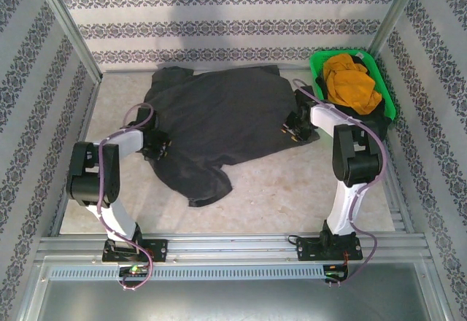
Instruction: Fold and stack the t-shirts
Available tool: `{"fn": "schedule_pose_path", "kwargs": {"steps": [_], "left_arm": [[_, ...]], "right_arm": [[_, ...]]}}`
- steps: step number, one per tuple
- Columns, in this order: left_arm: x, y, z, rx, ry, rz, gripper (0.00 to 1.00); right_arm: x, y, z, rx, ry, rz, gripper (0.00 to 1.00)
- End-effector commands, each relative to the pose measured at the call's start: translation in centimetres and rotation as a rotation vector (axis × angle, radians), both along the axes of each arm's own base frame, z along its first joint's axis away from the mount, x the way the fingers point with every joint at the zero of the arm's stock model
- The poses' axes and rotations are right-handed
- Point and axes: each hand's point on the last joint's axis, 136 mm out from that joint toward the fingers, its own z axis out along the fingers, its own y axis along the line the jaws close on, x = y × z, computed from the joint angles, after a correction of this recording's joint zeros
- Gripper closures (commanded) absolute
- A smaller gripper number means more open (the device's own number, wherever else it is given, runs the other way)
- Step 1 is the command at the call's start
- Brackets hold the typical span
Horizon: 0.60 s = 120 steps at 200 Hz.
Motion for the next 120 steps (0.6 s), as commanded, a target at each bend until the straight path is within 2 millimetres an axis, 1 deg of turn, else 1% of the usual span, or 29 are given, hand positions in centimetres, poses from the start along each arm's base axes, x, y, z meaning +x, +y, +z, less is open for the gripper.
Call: {"fn": "schedule_pose_path", "kwargs": {"steps": [1, 22, 39, 50, 67, 79, 102, 120], "left_arm": [[-4.7, 3.8, -2.8, 0.084, 0.164, -0.001, 0.67], [-4.6, 5.9, -2.2, 0.110, 0.164, -0.019, 0.67], [-4.1, 7.0, -1.7, 0.129, 0.164, -0.043, 0.67], [-3.6, 7.3, -1.3, 0.141, 0.162, -0.064, 0.67], [-3.1, 7.0, -1.3, 0.133, 0.162, -0.096, 0.66], [-3.0, 6.7, -1.3, 0.119, 0.156, -0.108, 0.66], [-2.5, 5.7, -1.1, 0.103, 0.129, -0.162, 0.62], [-1.9, 4.8, -0.6, 0.089, 0.096, -0.224, 0.54]], "right_arm": [[-3.2, 0.2, -0.4, -0.088, 0.129, 0.015, 0.60], [-5.6, 1.0, -0.8, -0.111, 0.170, 0.033, 0.60], [-7.9, 0.8, -1.2, -0.148, 0.206, 0.033, 0.60], [-9.4, 0.5, -1.4, -0.155, 0.227, 0.023, 0.60], [-11.6, 0.0, -1.7, -0.160, 0.259, 0.013, 0.59], [-12.7, -0.5, -1.6, -0.172, 0.263, 0.008, 0.59], [-13.4, -0.9, -1.6, -0.153, 0.244, -0.012, 0.58], [-13.4, -0.8, -1.6, -0.137, 0.247, -0.018, 0.58]]}}
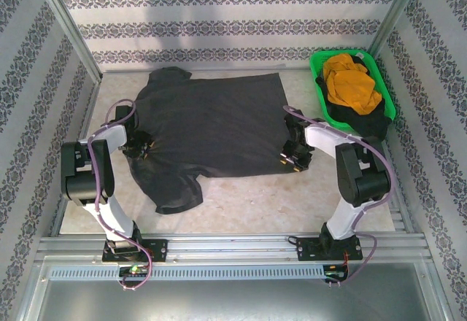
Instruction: Fold and stack the t-shirts
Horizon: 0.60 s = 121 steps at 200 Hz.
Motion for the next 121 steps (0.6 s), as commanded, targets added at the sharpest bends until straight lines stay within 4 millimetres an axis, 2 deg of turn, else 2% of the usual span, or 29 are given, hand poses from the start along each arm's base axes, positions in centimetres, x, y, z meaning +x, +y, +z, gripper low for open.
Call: {"fn": "schedule_pose_path", "kwargs": {"steps": [1, 19, 41, 63, 79, 104, 121], "left_arm": [[-1.2, -1.2, -0.8, -0.010, 0.059, -0.111, 0.54], [-1.2, -1.3, 0.8, 0.023, 0.034, -0.156, 0.47], [-3.4, -1.2, 3.6, 0.109, 0.041, -0.184, 0.43], [-8.2, -2.5, 4.9, 0.143, 0.096, -0.178, 0.44], [-12.1, -4.2, 4.7, 0.133, 0.138, -0.193, 0.46], [-18.3, -5.4, 4.1, 0.116, 0.226, -0.191, 0.51], [-21.1, -6.2, 3.9, 0.072, 0.232, -0.170, 0.53]], "right_arm": [[-0.9, -1.2, 0.1, -0.029, 0.021, -0.041, 0.58], [-0.2, -0.9, 1.2, 0.001, -0.037, -0.048, 0.57], [1.0, -0.7, 4.0, 0.016, -0.139, -0.020, 0.54], [1.7, -0.7, 6.7, 0.010, -0.203, 0.031, 0.52], [1.9, -0.2, 8.2, 0.035, -0.243, 0.061, 0.52], [1.4, 1.0, 9.3, 0.091, -0.276, 0.109, 0.53], [0.5, 2.4, 9.2, 0.159, -0.274, 0.138, 0.53]]}}
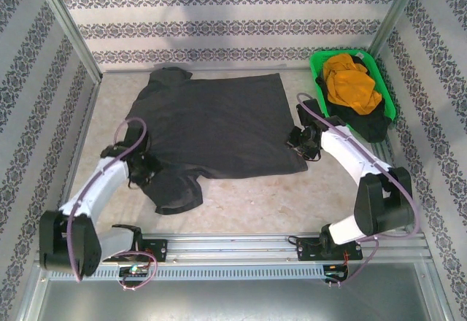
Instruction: Fold and stack the t-shirts
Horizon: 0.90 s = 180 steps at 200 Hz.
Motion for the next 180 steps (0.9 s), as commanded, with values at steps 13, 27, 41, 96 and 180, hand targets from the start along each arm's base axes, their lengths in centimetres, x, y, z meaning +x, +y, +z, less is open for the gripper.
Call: {"fn": "schedule_pose_path", "kwargs": {"steps": [13, 27, 41, 96, 180], "left_arm": [[-8.1, -0.2, -1.2, -0.025, 0.167, 0.092, 0.54], [-8.8, -0.5, -1.1, -0.045, 0.149, 0.088, 0.55], [-8.8, -0.7, -1.3, -0.059, 0.133, 0.067, 0.57], [-9.0, -2.0, -2.3, -0.107, 0.140, 0.041, 0.64], [-11.1, -1.9, -3.2, -0.028, 0.203, -0.132, 0.75]], "right_arm": [[-2.2, 2.6, 0.1, 0.100, 0.010, 0.112, 0.53], [-3.0, 2.7, -0.3, 0.111, 0.020, 0.119, 0.53], [-3.8, 2.5, -1.0, 0.113, 0.036, 0.114, 0.54], [-5.5, 0.7, -2.4, 0.114, 0.084, 0.057, 0.55], [-5.4, 0.5, -1.9, 0.112, 0.087, 0.056, 0.57]]}}
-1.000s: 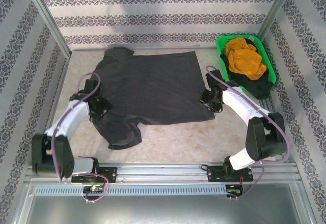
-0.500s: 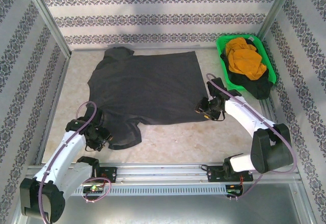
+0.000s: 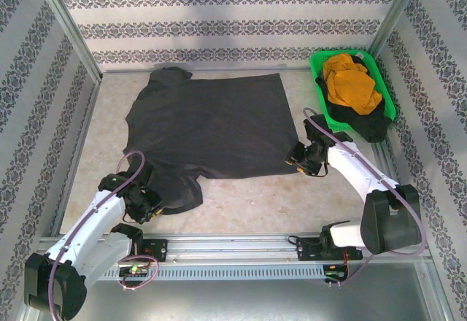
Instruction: Fold and stack the t-shirts
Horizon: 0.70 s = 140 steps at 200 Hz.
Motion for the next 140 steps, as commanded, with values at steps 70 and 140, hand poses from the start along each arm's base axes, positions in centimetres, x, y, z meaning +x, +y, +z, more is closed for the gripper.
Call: {"fn": "schedule_pose_path", "kwargs": {"steps": [70, 140], "left_arm": [[2.0, 0.4, -2.5, 0.087, -0.043, -0.054, 0.55], [4.0, 0.3, -3.4, 0.103, -0.105, -0.046, 0.75]], "right_arm": [[-0.1, 0.5, 0.4, 0.010, 0.012, 0.023, 0.57], [0.0, 0.6, 0.1, 0.019, 0.013, 0.021, 0.58]]}}
